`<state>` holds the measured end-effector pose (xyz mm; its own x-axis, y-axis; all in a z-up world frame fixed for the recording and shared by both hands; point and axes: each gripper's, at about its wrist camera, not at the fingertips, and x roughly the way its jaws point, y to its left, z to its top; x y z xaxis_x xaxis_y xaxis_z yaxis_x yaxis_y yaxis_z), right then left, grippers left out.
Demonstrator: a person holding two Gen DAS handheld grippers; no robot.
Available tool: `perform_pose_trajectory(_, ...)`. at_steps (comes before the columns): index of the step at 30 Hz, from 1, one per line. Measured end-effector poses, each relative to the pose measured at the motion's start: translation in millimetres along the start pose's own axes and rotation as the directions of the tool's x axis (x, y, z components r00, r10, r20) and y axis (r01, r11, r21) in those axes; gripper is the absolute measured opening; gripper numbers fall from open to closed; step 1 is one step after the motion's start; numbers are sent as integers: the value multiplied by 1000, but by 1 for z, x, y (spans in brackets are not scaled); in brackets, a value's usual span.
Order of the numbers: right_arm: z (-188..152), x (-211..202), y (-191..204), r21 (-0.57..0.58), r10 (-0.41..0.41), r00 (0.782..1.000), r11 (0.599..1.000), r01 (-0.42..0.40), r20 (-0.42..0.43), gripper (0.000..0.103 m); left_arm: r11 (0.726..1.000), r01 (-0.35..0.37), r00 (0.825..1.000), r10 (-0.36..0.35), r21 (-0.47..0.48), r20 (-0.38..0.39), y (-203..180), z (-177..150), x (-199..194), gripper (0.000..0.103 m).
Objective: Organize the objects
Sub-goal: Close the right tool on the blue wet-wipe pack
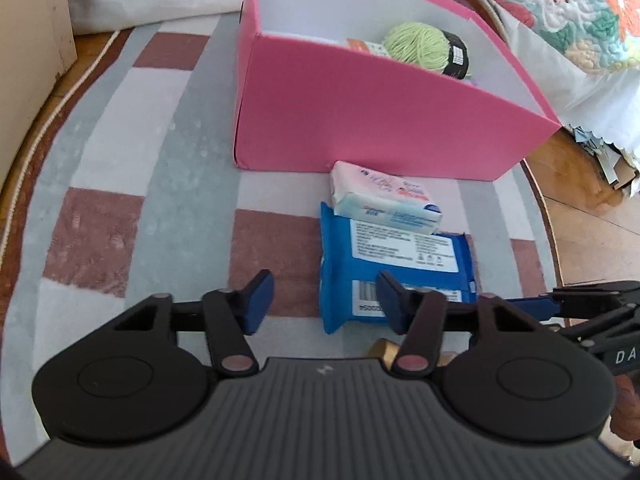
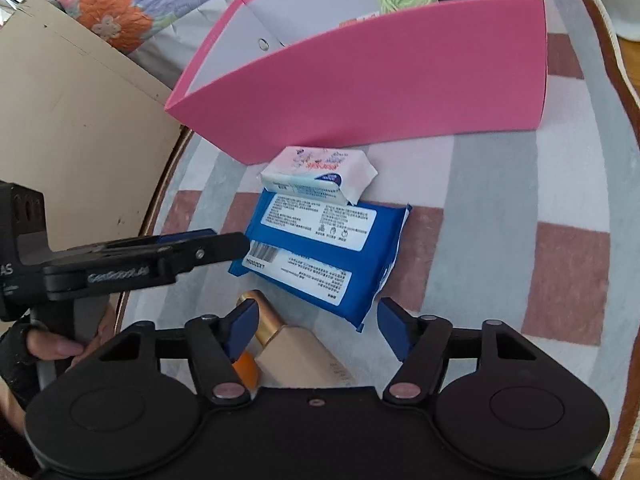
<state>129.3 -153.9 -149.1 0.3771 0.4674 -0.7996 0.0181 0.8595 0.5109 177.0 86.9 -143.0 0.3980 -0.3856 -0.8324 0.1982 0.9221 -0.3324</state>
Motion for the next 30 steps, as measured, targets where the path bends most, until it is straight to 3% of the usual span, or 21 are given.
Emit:
perform_pose_trajectory(2,-1,3,-3,7,-19,1000,1000,19,2,67,999,28,1000,-28,-22,-2,6,-1,5,40)
perform_pose_trajectory(7,1,8,-14,43,-22,1000,999,22,-5,55,994,94,995,-93,-48,25,9,0,10,29)
perform_pose_trajectory(13,4,17,-13,27,-41,999,999,41,20,35,996,78,995,-76,-30,67,-6,-3,19,28)
perform_pose_trajectory(15,5,17,-9,5,-65,997,998,64,33,35,998,70,996,-69,-12,55,-10,-6,16,28)
perform_pose_trajectory(21,6,17,-5,-26,-87,996,996,88,29,38,987,136,991,-135,-85,14,-7,-14,7,27)
perform_pose_trajectory(25,6,18,-4,-51,-106,994,993,108,39,42,989,100,995,-101,-108,-5,-6,-16,11,28)
perform_pose_trajectory(30,9,22,-2,-36,-122,992,992,123,41,43,986,103,995,-105,-132,-4,-3,-16,12,28)
